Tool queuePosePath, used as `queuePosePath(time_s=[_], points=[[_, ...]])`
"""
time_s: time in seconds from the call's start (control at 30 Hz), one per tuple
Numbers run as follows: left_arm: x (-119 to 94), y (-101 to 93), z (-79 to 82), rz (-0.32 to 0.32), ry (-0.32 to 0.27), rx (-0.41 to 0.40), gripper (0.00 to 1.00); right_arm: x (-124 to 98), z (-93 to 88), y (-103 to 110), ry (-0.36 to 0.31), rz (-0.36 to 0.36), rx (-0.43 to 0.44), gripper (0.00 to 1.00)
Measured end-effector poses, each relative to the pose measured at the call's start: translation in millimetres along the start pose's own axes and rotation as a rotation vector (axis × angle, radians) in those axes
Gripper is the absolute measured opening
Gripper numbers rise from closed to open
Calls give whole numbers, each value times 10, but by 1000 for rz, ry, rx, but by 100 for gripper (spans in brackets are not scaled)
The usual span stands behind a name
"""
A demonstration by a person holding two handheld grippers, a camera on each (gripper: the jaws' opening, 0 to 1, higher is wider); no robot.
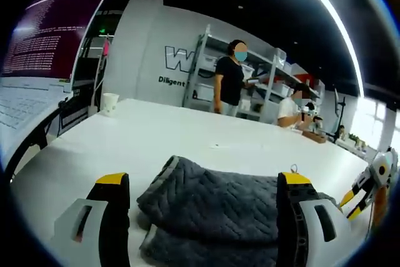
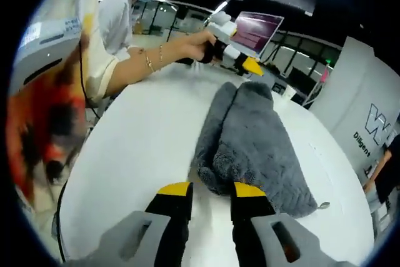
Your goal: Open the folded towel by lifting each exposed corner and separating the folded layers until the towel lies flat within the target outline without major curled edges
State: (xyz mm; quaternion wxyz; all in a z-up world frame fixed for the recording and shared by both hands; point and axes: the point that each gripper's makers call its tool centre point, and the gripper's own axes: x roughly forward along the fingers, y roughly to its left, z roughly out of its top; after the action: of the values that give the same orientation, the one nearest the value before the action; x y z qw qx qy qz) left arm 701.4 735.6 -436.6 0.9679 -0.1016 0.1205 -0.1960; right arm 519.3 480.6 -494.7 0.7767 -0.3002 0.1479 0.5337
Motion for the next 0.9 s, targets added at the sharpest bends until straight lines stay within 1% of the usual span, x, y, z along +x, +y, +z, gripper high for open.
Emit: queuePosePath(time_s=[0.03, 0.07, 0.1, 0.17, 0.27, 0.3, 0.37, 0.47, 0.6, 0.7, 0.8, 0.83, 0.87, 0.9], points=[[2, 0, 3, 0, -1, 0, 96, -21, 6, -29, -6, -15, 15, 37], [1, -4, 0, 0, 0, 2, 96, -60, 6, -89, -12, -44, 33, 47], [1, -5, -3, 0, 1, 3, 96, -78, 3, -114, -13, -55, 40, 56], [4, -7, -18, 0, 8, 6, 96, -132, -9, -192, -28, -86, 72, 65], [10, -17, -33, -3, 13, 6, 96, -177, -36, -293, -52, -126, 146, 80], [13, -21, -38, -4, 15, 6, 96, -185, -54, -315, -50, -133, 158, 83], [16, -21, -43, -4, 17, 8, 96, -209, -133, -395, -31, -165, 202, 85], [17, -21, -55, -5, 23, 12, 96, -222, -198, -506, -31, -199, 268, 99], [28, -40, -93, -15, 45, 28, 98, -250, -202, -650, -51, -235, 314, 99], [21, -84, -92, -21, 45, 47, 99, -293, -157, -769, -76, -269, 333, 99], [24, -107, -89, -30, 44, 47, 99, -334, -120, -880, -90, -298, 344, 98], [26, -116, -93, -34, 48, 49, 99, -367, -99, -979, -101, -325, 351, 96], [29, -115, -93, -35, 49, 50, 99, -375, -97, -1010, -106, -336, 360, 88], [30, -119, -96, -35, 52, 52, 99, -411, -139, -1118, -95, -377, 412, 82]])
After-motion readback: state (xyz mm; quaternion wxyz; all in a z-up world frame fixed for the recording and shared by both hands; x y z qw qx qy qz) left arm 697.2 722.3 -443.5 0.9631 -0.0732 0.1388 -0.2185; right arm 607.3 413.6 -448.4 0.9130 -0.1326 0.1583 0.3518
